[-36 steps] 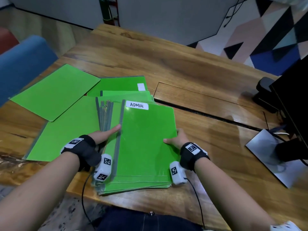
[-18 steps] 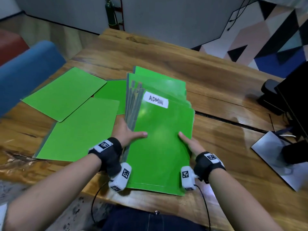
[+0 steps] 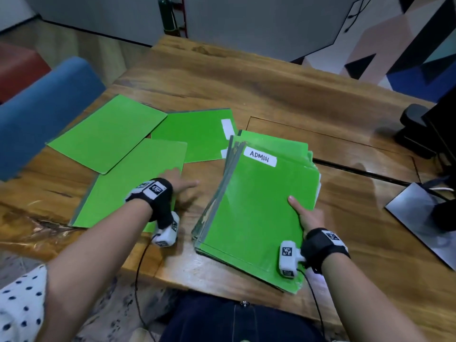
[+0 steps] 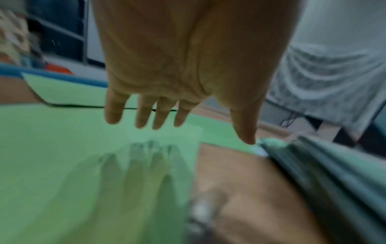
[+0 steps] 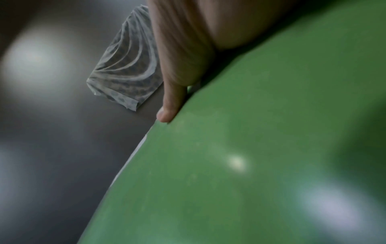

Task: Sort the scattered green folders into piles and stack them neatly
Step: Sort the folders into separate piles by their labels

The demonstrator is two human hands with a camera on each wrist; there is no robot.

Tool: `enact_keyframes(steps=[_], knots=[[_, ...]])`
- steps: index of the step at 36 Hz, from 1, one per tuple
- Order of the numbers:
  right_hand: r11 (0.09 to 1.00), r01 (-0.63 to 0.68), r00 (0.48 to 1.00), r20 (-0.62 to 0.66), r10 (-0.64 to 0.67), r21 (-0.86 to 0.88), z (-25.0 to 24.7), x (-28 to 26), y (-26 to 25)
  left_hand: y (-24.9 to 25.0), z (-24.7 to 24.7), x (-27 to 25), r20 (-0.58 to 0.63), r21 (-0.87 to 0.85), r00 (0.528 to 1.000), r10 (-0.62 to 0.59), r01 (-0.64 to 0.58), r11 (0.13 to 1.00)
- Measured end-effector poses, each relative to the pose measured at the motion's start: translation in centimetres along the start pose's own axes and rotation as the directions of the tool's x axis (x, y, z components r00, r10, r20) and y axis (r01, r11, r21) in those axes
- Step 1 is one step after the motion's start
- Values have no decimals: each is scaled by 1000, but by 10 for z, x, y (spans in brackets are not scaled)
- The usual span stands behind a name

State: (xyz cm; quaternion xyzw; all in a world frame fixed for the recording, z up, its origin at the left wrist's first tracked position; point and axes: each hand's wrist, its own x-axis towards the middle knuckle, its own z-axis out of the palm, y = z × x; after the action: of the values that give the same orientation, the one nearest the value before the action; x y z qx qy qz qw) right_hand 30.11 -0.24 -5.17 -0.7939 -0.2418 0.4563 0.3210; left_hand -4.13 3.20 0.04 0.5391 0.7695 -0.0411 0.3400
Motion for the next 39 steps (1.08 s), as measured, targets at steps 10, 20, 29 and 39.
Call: enact_keyframes(steps=[10,20,29,39], knots=[[944,-62,997,19,72,-325,-15,0,-30,-45,47,-16,28,418,998,-63,45,907],[893,-96,995,-18,98,-440,-20,2,-45,-28,23,-21,73,177,966,247,-257,950],[909,-151,988,-74,133,-388,-12,4,-15,-108,-7,5,-80,-232,900,-428,401,886],[900,-175,985,-77,157,-399,-11,-2,-18,-100,-33,-1,-154,-356,966,-208,142,924]])
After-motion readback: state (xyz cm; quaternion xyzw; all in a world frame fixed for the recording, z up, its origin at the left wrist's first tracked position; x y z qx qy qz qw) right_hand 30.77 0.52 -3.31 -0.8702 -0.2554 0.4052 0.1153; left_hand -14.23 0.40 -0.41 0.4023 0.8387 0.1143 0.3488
